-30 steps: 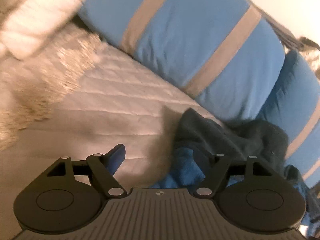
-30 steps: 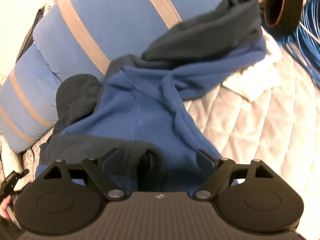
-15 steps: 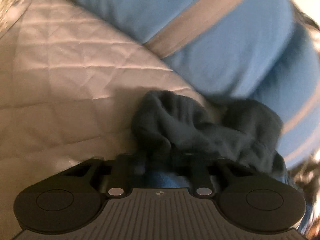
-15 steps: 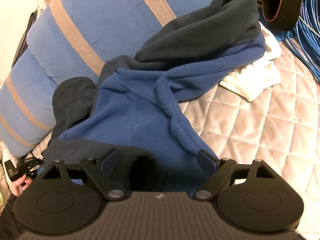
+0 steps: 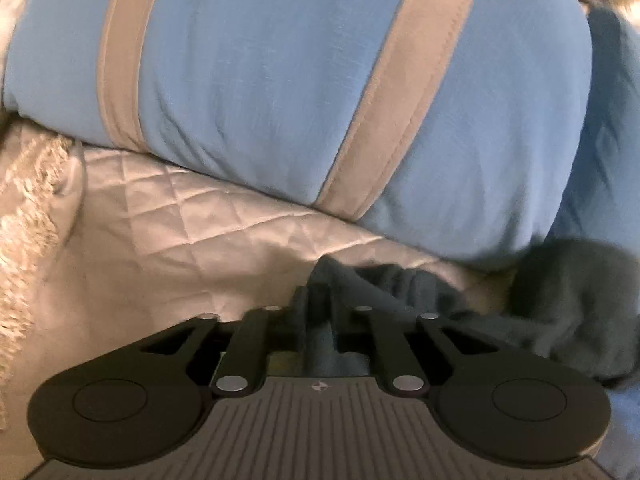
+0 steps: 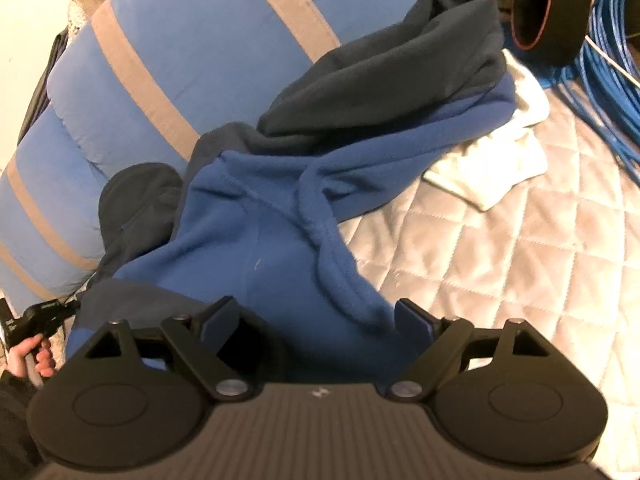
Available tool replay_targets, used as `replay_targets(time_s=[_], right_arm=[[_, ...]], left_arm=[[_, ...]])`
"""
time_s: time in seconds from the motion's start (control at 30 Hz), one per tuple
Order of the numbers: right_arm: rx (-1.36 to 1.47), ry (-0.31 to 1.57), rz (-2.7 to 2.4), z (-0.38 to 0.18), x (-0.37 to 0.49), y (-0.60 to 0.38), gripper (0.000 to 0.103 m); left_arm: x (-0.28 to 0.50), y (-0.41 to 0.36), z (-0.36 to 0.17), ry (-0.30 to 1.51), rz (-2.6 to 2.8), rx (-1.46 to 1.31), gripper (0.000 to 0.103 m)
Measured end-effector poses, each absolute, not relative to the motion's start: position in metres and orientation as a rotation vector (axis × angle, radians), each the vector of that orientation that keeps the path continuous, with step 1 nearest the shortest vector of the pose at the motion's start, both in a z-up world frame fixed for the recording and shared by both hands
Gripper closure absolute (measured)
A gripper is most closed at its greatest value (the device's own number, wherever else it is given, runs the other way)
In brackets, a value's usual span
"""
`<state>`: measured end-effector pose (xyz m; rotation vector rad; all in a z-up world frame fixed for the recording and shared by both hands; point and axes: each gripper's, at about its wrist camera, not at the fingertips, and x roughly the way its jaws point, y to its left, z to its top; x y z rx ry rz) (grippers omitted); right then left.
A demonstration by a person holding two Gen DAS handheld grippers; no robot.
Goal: Fold clothes
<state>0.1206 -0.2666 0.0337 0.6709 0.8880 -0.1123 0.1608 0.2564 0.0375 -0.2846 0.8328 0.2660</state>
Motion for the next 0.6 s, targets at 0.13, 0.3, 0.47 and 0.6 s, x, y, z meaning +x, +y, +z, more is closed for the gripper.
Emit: replay_targets(time_s=[0.13, 0.3, 0.47, 0.6], right_arm=[[0.667, 0.887, -0.126, 0.034, 0.118, -0.269, 0.011], [0.663, 0.878, -0.126, 0.036, 0.115, -0.267, 0.006], [0.632, 0.850, -0.142, 0.041, 0.113, -0.263, 0.003], [0.614, 0.859, -0.146, 0.040, 0.110, -0.262, 0.003]], left_arm=[[0.135, 0.262, 0.062, 0.783, 0.307, -0.315, 0.056], [0.088, 0.249, 0.095, 0.681, 0.340, -0.318, 0.029], [0.047, 0.197, 0.108, 0.695, 0.290, -0.228, 0.029], [0.015, 0.162, 0.114, 0.646, 0.186, -0.162, 0.029]])
